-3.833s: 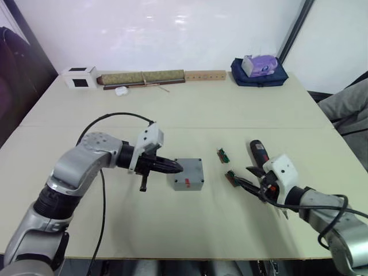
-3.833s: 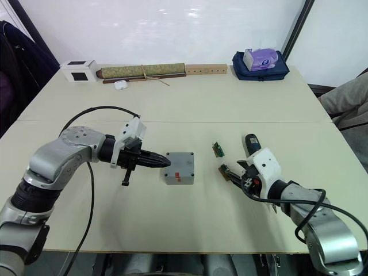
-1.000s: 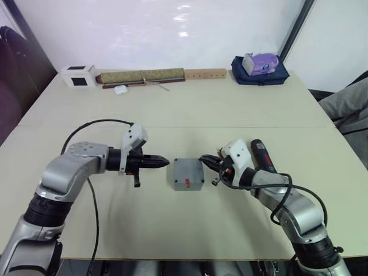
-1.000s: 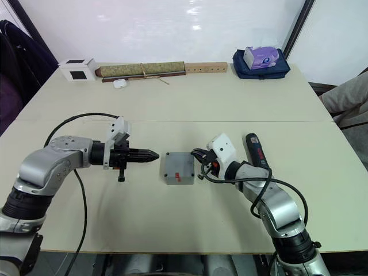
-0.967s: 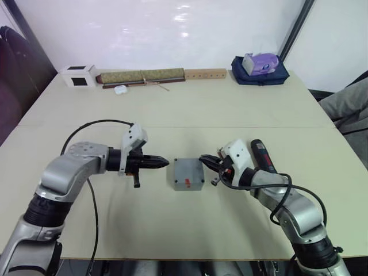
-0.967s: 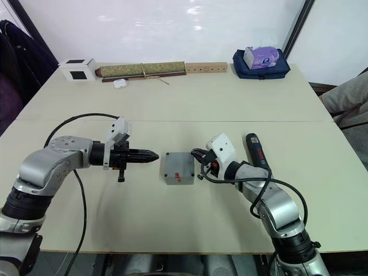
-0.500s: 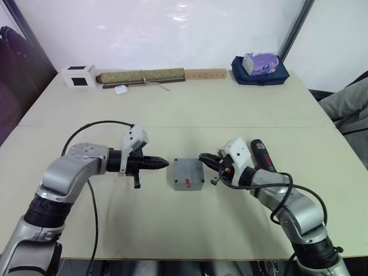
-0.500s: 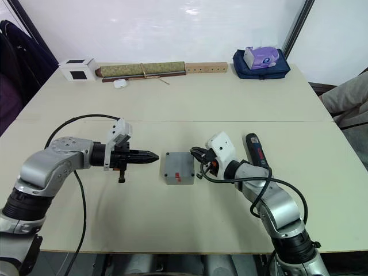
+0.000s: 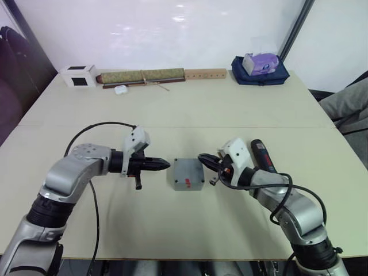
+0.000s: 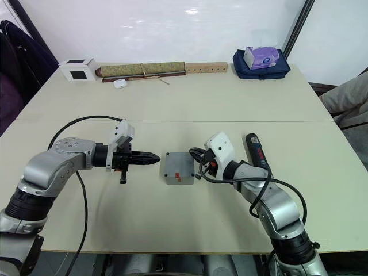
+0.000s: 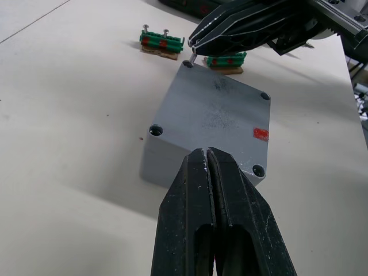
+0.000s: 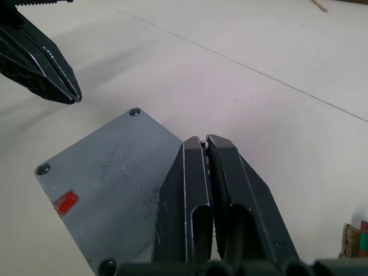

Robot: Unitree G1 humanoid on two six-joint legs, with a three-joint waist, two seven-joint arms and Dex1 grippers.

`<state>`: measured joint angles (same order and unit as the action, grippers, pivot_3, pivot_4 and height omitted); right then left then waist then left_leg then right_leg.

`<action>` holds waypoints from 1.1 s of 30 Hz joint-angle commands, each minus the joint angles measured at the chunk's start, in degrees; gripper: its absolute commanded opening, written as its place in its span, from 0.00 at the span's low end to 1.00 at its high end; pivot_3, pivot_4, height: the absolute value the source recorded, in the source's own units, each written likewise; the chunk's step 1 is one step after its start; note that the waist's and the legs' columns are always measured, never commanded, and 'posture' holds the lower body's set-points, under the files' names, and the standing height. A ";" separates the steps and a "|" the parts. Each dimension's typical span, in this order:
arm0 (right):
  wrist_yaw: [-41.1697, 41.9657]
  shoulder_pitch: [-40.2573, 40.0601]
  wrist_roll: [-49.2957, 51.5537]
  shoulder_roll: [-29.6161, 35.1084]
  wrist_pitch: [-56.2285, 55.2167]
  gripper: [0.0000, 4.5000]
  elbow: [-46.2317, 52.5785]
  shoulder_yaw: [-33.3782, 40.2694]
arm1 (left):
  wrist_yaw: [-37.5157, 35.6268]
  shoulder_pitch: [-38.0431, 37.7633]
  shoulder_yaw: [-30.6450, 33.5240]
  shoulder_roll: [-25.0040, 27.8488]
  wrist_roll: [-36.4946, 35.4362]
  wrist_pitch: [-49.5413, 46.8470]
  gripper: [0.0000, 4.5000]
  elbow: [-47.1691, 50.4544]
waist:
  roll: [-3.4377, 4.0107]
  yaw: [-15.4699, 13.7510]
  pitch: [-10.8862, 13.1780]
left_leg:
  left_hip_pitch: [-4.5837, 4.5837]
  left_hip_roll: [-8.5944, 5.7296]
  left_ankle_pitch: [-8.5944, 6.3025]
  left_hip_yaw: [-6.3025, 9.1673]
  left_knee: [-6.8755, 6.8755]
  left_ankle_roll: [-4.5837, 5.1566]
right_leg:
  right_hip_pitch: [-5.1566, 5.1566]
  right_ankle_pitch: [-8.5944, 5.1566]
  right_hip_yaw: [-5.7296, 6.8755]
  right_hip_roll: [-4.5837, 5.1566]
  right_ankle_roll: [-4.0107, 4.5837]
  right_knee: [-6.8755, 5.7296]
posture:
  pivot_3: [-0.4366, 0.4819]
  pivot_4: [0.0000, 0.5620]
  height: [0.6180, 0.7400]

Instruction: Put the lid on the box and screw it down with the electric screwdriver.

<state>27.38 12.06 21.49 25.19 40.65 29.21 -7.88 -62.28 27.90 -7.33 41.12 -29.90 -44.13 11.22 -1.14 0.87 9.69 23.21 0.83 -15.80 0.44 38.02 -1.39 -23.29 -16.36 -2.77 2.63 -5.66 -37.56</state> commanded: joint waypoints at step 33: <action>0.72 -0.38 -5.41 -0.57 -4.74 0.13 -1.50 -0.86 | -0.43 0.57 0.11 -0.25 0.90 2.65 0.00 -0.20 | 0.00 -0.01 0.00 | -0.01 -0.02 0.00 -0.01 0.01 0.00 | 0.00 0.00 0.00 -0.01 0.00 -0.02 | 0.48 0.27 1.00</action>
<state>28.25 11.66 16.49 24.22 36.89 26.85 -9.07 -62.33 27.84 -7.73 40.90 -29.04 -42.53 10.09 -1.13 0.85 9.69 23.20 0.81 -15.80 0.43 38.03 -1.39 -23.29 -16.36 -2.77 2.63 -5.66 -37.57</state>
